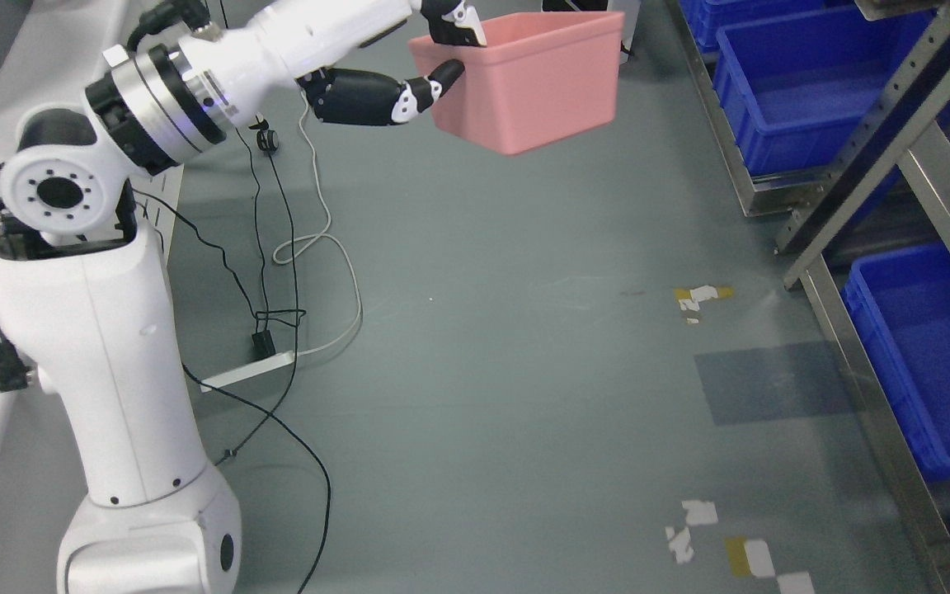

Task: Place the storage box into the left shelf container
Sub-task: 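Hold the pink box aloft in the left hand while turning toward the shelf, then lower the pink box into the blue bin on the shelf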

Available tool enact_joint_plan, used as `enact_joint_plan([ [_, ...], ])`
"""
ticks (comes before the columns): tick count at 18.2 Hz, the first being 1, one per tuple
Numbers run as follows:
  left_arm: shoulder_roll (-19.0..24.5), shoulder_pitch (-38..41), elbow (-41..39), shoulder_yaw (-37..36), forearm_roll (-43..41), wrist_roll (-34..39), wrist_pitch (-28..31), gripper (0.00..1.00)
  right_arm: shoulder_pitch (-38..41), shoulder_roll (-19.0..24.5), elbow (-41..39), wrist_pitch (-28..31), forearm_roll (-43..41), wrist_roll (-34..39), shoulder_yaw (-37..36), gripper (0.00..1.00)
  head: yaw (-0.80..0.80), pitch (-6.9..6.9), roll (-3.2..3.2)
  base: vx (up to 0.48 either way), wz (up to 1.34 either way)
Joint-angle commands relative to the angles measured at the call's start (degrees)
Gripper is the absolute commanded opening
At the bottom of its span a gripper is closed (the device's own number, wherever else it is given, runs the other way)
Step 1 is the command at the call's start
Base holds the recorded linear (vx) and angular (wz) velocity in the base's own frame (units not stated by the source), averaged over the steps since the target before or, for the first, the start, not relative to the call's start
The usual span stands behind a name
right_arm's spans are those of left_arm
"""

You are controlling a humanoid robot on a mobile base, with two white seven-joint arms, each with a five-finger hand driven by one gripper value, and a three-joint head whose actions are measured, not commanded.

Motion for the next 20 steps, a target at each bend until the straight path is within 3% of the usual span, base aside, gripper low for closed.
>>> enact_joint_plan([
  [1,0.97,7.06,0.21,0.69,-0.01,-0.03,-2.2,0.01,-0.35,-1.0,-1.0,-0.01,-0.09,-0.03,-0.18,1.0,0.0,0.0,0.0,0.599,0.08],
  [8,0.97,9.08,0.3,0.07,0.08,-0.03,-2.65,0.01,-0.35,-1.0,-1.0,-0.01,-0.09,0.05,-0.18,1.0,0.0,0.0,0.0,0.541,-0.18],
  [17,0.97,26.56,2.58,-7.05,-0.01,0.06,-10.63,0.01,-0.35,-1.0,-1.0,-0.01,-0.09,-0.03,-0.18,1.0,0.0,0.0,0.0,0.388,-1.13],
  [20,0.97,27.37,2.59,-6.52,-0.01,0.5,-11.87,0.01,-0.35,-1.0,-1.0,-0.01,-0.09,-0.03,-0.18,1.0,0.0,0.0,0.0,0.255,-1.07],
])
